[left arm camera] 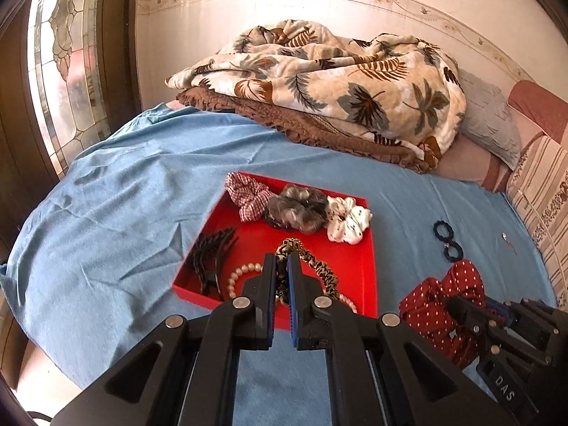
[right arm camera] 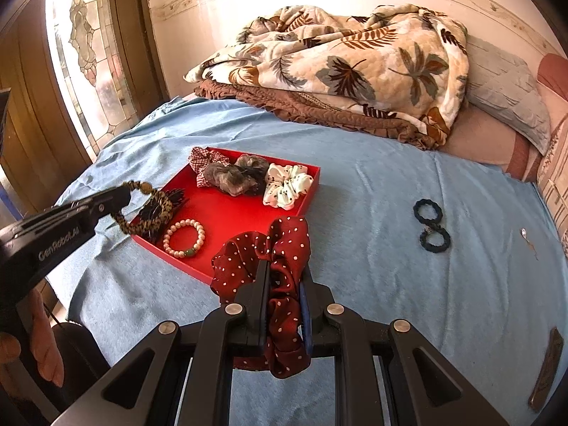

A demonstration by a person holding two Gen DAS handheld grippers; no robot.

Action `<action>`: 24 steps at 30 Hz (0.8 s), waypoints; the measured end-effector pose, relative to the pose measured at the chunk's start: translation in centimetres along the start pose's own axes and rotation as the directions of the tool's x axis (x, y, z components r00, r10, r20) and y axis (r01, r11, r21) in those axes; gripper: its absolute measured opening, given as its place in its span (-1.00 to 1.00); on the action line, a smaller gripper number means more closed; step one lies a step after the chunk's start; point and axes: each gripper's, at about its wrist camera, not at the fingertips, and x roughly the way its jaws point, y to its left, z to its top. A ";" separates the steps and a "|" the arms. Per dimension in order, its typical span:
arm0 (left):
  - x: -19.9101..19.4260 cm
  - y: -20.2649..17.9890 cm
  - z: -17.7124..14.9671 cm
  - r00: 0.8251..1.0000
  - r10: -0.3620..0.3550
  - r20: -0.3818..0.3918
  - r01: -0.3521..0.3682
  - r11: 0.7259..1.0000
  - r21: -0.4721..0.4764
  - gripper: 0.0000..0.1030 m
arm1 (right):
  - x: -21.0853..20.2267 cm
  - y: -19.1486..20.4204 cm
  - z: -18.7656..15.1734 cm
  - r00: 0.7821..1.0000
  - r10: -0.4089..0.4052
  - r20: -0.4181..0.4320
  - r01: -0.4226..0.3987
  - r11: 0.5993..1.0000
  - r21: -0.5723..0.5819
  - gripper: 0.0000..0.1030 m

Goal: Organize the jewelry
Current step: 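Carry both held scrunchies toward the red tray, then lower both scrunchies into the red tray and open both tools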

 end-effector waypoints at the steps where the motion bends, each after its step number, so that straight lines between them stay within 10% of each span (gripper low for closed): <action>1: 0.2 0.2 0.2 1.000 0.000 0.001 0.000 1.000 -0.001 -0.88 | 0.1 0.1 0.1 1.000 0.000 0.000 0.000 1.000 -0.002 -0.69; 24: 7.1 3.9 4.9 0.994 -0.109 -0.005 0.109 0.994 -0.033 -0.88 | 4.1 1.6 4.5 1.000 -0.025 0.009 0.025 0.999 -0.039 -0.69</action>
